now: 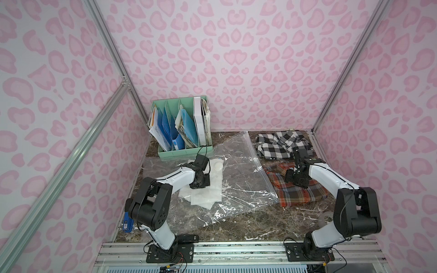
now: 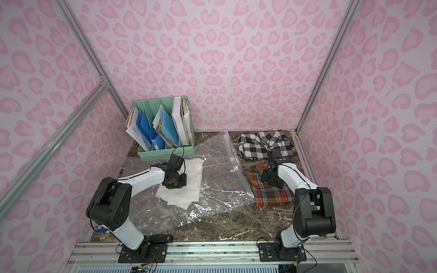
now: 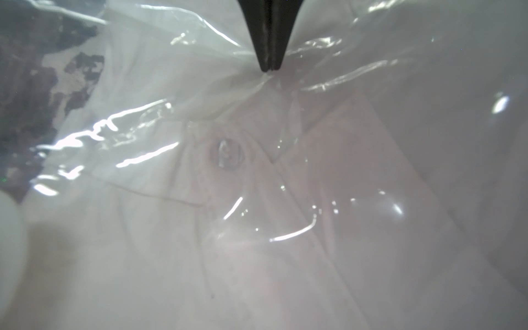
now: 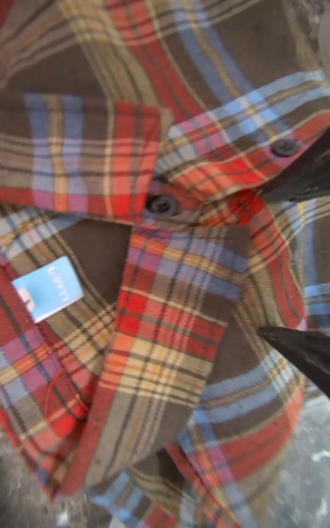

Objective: Take the shirt out of the vacuum bag
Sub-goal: Place the shirt at the center of the board.

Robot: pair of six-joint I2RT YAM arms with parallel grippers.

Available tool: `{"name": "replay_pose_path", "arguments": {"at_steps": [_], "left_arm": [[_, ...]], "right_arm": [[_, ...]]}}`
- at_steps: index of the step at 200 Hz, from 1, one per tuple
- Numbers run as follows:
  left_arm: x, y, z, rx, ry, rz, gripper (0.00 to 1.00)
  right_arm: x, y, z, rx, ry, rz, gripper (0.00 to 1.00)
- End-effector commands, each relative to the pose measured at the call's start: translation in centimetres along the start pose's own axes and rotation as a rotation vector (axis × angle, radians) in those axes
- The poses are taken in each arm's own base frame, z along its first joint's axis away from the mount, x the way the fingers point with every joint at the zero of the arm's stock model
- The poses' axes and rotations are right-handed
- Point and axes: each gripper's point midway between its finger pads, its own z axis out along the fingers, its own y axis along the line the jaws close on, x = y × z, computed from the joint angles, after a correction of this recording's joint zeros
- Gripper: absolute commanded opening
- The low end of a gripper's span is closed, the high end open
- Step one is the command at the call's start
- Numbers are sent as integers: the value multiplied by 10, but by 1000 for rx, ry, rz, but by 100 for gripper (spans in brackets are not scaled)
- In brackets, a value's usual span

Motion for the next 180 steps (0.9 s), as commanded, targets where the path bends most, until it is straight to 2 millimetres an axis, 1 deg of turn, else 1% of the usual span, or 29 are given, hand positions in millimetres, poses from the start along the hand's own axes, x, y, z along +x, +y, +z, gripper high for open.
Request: {"name": "replay_pose_path", "arguments": {"at_steps": [1, 34, 52, 71, 88, 99, 112, 139, 160, 180], "left_arm": [[-4, 0, -6, -6, -9, 9, 6], [-7, 1, -10, -17, -19, 27, 6], [-7, 2, -12, -24, -23, 29, 6], [-8, 2, -15, -20, -30, 29, 7], [-9, 3, -18, -20, -38, 31, 7], [-12, -1, -22, -5, -49, 32, 7], [-17, -7, -28, 25, -67, 33, 9], [-29, -26, -45, 89, -105, 47, 14], [-37, -50, -65, 155, -140, 65, 19], [-43, -76, -84, 227, -159, 70, 27]], "right_arm": [[-15, 1, 12, 26, -32, 9, 70], [-21, 16, 40, -26, 2, 57, 69], [-23, 23, 51, -53, 15, 86, 69], [-29, 36, 58, -110, 26, 114, 69], [-32, 46, 57, -154, 34, 129, 69], [-30, 49, 52, -168, 36, 128, 69], [-28, 50, 40, -188, 28, 125, 69], [-24, 55, 2, -259, -2, 133, 69], [-20, 66, -27, -330, -26, 126, 69], [-18, 91, -45, -451, -48, 85, 68]]}}
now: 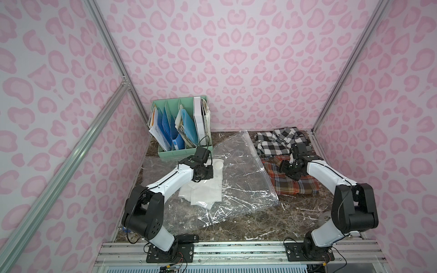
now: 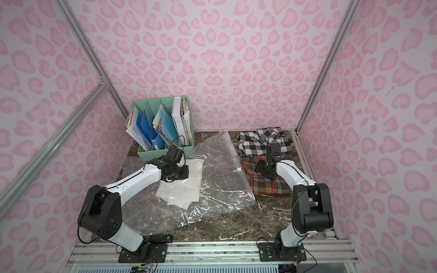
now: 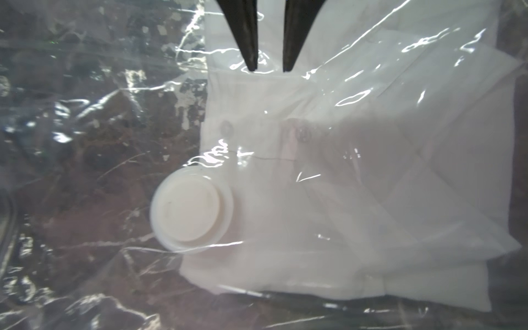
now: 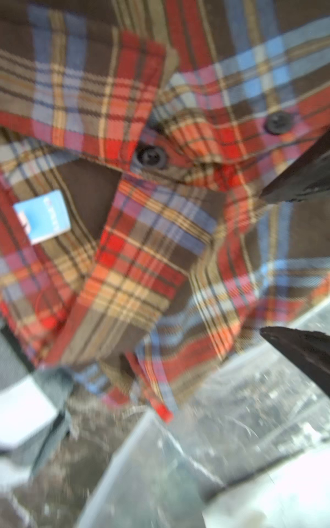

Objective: Take the shirt out of the vacuum bag
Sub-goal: Place the shirt at the center of the board, then pick up the shirt in the vacuum bag.

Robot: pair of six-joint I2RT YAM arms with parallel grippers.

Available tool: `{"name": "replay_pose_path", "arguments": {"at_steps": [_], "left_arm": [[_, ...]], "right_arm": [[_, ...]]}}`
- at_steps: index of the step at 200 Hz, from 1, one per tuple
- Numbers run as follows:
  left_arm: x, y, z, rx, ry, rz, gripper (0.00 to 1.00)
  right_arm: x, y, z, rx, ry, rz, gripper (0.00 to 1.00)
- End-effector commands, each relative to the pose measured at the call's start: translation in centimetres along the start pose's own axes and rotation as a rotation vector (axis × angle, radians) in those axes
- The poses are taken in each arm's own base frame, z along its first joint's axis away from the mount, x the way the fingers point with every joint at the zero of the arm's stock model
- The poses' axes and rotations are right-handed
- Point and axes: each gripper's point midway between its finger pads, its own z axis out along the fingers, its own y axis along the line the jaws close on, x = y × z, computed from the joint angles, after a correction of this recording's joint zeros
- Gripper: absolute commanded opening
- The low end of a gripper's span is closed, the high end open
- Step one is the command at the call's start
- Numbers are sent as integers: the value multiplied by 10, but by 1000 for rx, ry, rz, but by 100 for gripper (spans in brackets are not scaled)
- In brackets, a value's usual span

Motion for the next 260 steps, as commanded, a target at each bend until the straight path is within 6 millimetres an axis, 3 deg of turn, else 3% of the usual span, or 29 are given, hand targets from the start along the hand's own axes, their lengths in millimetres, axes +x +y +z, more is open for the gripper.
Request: {"name": "replay_pose_path", "arguments": {"at_steps": [1, 36, 60, 96, 121, 150, 203, 260], "left_arm": [[-7, -29, -15, 90, -8, -9, 28], [-13, -88, -27, 262, -3, -16, 55], [-32, -129, -39, 365, -18, -21, 72], [-55, -187, -49, 462, -5, -4, 83], [-54, -212, -44, 451, 41, 15, 86], [-40, -224, -31, 415, 98, 13, 96], [-25, -233, -6, 302, 175, 86, 97], [3, -207, 16, 142, 255, 196, 89]], "right_arm": [[16, 31, -9, -141, 47, -17, 68], [32, 69, 9, -334, 85, -92, 55], [41, 91, 11, -419, 93, -179, 47], [55, 112, -9, -537, 73, -274, 39], [72, 122, -19, -585, 68, -334, 38], [86, 127, -27, -597, 52, -386, 38], [102, 130, -40, -640, 26, -439, 37], [109, 132, -52, -691, 6, -464, 36]]}}
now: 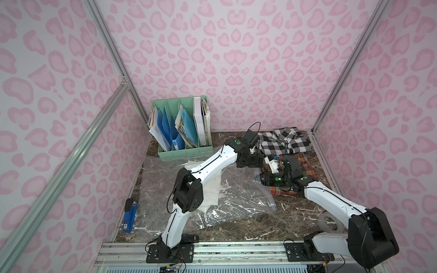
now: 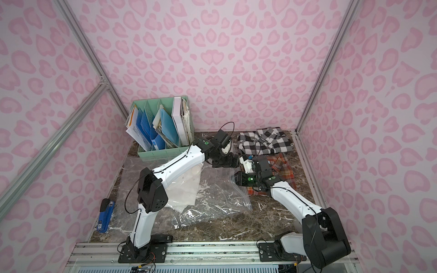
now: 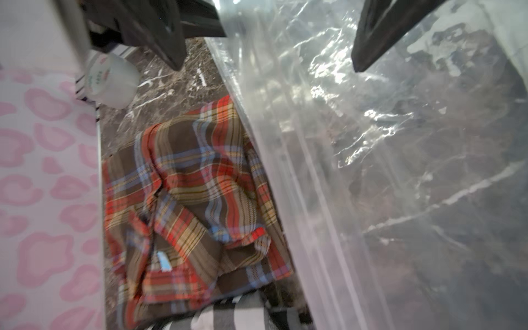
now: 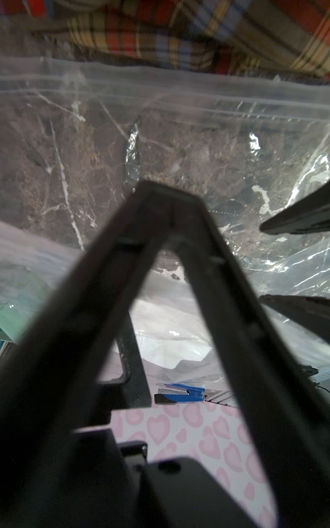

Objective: Take the shirt out of the vacuum bag
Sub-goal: Pick up the shirt in the vacuum bag.

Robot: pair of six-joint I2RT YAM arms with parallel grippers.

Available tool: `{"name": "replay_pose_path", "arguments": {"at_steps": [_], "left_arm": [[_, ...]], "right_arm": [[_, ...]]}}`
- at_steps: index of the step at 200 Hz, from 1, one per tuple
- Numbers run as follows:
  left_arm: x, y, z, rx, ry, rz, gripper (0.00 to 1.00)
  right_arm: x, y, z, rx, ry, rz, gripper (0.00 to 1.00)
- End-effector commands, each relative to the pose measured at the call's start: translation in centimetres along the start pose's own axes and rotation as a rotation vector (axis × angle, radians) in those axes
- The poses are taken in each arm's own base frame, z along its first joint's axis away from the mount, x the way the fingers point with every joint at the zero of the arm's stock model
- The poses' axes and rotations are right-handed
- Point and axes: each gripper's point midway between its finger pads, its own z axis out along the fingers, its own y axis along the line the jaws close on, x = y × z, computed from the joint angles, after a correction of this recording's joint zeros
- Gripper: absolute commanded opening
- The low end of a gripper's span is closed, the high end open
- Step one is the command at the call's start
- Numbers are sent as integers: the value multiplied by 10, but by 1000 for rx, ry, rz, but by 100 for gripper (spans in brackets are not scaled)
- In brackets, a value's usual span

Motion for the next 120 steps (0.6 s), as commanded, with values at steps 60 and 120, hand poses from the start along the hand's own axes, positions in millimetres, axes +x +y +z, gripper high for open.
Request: {"name": "replay_pose_path", "arguments": {"at_steps": [60, 120], "left_arm": [[24, 27, 6, -141, 86, 88, 47], [19, 16, -13, -99, 51, 79, 13]], "right_arm": [[3, 14, -3, -74, -11, -68, 35], [-15, -9, 2, -152, -24, 57, 36]]}}
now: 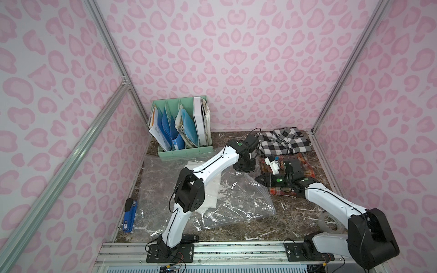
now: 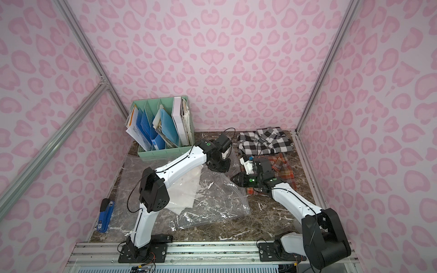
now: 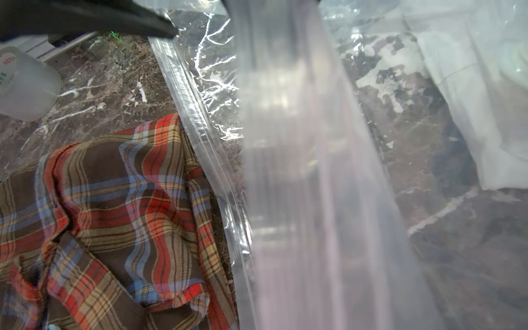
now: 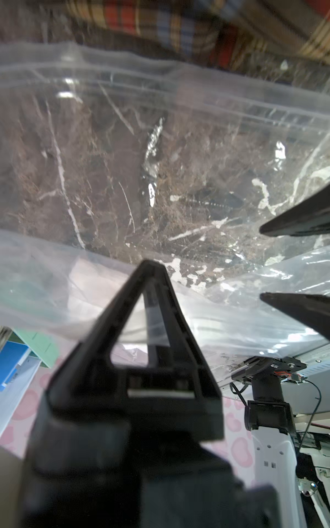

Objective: Take the shirt out of the vacuum bag
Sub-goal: Pick up the shirt in the vacuum bag.

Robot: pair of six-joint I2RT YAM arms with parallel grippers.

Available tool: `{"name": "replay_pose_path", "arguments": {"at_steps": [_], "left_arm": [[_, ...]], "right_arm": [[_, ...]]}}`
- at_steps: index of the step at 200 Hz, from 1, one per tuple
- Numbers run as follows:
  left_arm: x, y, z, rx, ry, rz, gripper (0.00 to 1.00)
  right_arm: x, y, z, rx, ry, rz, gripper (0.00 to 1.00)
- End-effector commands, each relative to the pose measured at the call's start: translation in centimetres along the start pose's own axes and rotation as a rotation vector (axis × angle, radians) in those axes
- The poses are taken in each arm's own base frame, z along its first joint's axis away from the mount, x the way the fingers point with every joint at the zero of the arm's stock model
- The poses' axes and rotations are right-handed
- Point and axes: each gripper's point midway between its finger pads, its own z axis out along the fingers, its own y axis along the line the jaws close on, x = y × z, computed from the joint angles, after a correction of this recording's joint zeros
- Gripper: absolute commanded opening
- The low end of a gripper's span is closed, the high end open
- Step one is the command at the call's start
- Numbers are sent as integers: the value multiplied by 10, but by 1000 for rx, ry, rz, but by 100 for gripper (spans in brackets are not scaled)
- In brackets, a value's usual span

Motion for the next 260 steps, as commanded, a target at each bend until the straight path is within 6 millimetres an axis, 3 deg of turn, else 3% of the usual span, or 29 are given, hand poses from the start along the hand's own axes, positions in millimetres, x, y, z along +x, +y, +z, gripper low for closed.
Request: {"name": "replay_pose_path", "arguments": {"at_steps": [1, 31, 66, 101, 170, 201, 260], "left_arm": [[-1, -8, -15, 36, -15, 10, 13], [-3, -15, -26, 72, -34, 0, 10], [-3, -24, -31, 117, -41, -12, 9], [-7, -30, -41, 149, -69, -27, 8], [-6, -38, -51, 203, -90, -26, 5], [-6, -41, -52, 220, -92, -21, 4], [-5, -45, -53, 237, -94, 7, 4]], "right_arm": [[-13, 2, 5, -112, -12, 43, 36], [-25, 6, 32, -289, 47, 135, 36], [-38, 27, 65, -398, 108, 103, 37], [-33, 19, 99, -396, 156, 170, 38], [-32, 11, 161, -360, 214, 210, 52], [-25, -2, 180, -301, 224, 262, 58], [-17, -7, 217, -193, 244, 257, 63]]}}
